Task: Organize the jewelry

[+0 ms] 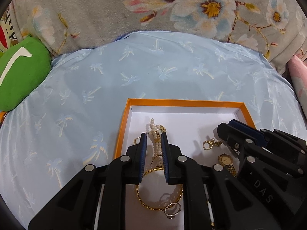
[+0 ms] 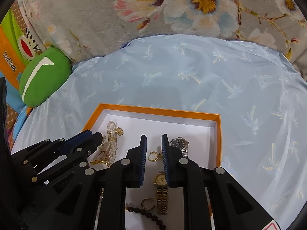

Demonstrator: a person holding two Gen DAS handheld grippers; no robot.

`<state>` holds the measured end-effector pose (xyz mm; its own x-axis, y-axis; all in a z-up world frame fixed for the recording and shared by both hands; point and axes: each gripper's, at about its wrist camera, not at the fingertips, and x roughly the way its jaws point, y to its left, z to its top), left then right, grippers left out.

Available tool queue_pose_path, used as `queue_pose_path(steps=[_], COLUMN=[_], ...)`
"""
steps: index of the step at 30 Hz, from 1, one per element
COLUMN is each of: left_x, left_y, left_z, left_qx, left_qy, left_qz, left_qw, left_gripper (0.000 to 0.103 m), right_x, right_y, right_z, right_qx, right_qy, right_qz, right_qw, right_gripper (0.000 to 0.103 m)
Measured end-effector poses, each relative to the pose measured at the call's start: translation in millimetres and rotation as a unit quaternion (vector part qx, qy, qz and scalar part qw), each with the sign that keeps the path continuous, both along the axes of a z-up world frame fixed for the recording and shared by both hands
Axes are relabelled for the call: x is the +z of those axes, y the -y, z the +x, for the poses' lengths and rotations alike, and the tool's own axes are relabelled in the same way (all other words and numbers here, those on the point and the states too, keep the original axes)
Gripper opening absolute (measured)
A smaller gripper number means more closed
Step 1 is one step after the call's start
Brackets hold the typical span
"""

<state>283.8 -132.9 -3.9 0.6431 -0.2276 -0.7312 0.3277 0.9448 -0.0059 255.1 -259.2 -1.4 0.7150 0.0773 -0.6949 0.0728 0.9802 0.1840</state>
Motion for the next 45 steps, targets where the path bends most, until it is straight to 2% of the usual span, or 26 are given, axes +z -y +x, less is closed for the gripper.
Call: queue_pose_path(steps=[10,27,30,33,38,41,45], left_x=[17,38,39,37,28,21,8], left_y=[-5,-20,-25,-30,-36,-38,-41], left_z=[-21,-91,-104,-117,-138,-148,-162], left_qx=[-0.001,-0.012,-0.01,-0.005,-0.001,0.003,0.007], left_qy=[0.009,0.022,0.023,0.025,0.018,0.016,0.008], left_qz=[-0.005,-0.008,-0.007,-0.003,0.001,0.01,0.012], left_qw=[0.9999,0.9996,0.9997,0.9997,0.9998,0.9998,0.9999], left_gripper=[0.014,0.014,0.016,0.024,0.026,0.034,0.036], right_x=[18,34,33,28,12,5,-3], right_y=[-5,-25,-30,-32,-32,-32,-33], right_z=[-30,-117,-132,-147,-172,-184,-198], right_qx=[-0.006,-0.032,-0.039,-0.045,-0.061,-0.069,-0.076], right_qy=[0.018,0.038,0.041,0.04,0.03,0.026,0.025], right_qz=[-0.007,-0.017,-0.022,-0.019,-0.011,-0.02,-0.026], right_qw=[1.0,0.999,0.998,0.998,0.998,0.997,0.996], right_gripper=[0.015,0.017,0.019,0.028,0.029,0.03,0.041])
